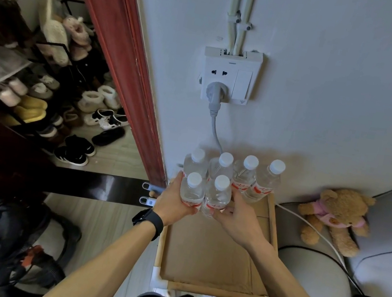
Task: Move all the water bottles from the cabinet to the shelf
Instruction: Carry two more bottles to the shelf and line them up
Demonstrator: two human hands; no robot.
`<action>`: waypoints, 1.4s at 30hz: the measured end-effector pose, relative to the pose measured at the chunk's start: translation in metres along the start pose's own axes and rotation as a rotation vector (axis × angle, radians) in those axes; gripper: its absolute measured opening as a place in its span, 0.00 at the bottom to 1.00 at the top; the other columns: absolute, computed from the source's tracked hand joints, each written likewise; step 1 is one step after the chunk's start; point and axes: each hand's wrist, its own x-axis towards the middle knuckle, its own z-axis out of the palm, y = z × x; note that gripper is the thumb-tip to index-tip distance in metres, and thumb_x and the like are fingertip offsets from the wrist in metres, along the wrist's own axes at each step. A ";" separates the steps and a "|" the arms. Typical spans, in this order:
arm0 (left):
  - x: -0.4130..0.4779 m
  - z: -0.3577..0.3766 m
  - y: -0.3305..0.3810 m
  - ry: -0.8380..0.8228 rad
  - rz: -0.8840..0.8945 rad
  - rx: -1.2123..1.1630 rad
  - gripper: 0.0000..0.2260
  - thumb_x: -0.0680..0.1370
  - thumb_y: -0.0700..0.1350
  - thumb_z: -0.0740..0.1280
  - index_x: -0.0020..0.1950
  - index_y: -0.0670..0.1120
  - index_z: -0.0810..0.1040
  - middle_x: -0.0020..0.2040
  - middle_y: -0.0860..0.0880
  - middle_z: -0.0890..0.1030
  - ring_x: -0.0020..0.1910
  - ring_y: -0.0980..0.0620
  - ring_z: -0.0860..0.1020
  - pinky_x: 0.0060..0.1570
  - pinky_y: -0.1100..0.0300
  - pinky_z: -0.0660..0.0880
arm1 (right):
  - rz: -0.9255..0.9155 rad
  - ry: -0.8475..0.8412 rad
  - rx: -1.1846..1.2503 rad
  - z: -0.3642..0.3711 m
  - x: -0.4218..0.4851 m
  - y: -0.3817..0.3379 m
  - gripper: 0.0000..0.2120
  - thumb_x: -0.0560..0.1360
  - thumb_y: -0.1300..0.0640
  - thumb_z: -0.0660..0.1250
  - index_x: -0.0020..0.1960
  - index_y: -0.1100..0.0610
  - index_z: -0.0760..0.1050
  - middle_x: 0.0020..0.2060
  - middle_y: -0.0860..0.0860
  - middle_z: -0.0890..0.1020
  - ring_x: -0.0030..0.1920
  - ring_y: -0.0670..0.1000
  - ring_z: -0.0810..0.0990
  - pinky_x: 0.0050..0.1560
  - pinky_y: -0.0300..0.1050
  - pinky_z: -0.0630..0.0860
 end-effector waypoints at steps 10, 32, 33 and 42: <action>0.000 -0.004 -0.006 -0.042 0.013 -0.042 0.38 0.63 0.47 0.79 0.69 0.55 0.65 0.60 0.56 0.76 0.58 0.57 0.76 0.53 0.62 0.75 | 0.014 0.017 -0.046 0.002 0.002 -0.003 0.38 0.63 0.34 0.75 0.68 0.35 0.62 0.60 0.33 0.77 0.59 0.44 0.79 0.56 0.49 0.79; -0.002 -0.005 0.006 0.000 0.041 -0.047 0.50 0.63 0.49 0.79 0.76 0.62 0.51 0.64 0.54 0.76 0.62 0.51 0.76 0.60 0.47 0.76 | 0.029 0.032 -0.057 -0.004 -0.001 -0.001 0.31 0.68 0.32 0.72 0.65 0.26 0.59 0.57 0.22 0.73 0.55 0.27 0.73 0.49 0.25 0.68; -0.002 -0.004 0.006 -0.005 0.040 -0.048 0.51 0.63 0.48 0.79 0.77 0.60 0.51 0.64 0.53 0.76 0.63 0.50 0.75 0.61 0.46 0.75 | 0.031 0.026 -0.055 -0.005 -0.001 -0.002 0.31 0.68 0.32 0.72 0.64 0.24 0.58 0.55 0.20 0.72 0.53 0.24 0.72 0.49 0.24 0.67; -0.005 -0.011 0.007 -0.078 0.059 -0.036 0.55 0.65 0.44 0.80 0.79 0.58 0.44 0.70 0.55 0.72 0.66 0.54 0.73 0.64 0.53 0.74 | 0.057 -0.024 -0.062 0.000 0.007 -0.004 0.35 0.67 0.36 0.74 0.69 0.42 0.65 0.62 0.39 0.78 0.60 0.47 0.79 0.58 0.53 0.78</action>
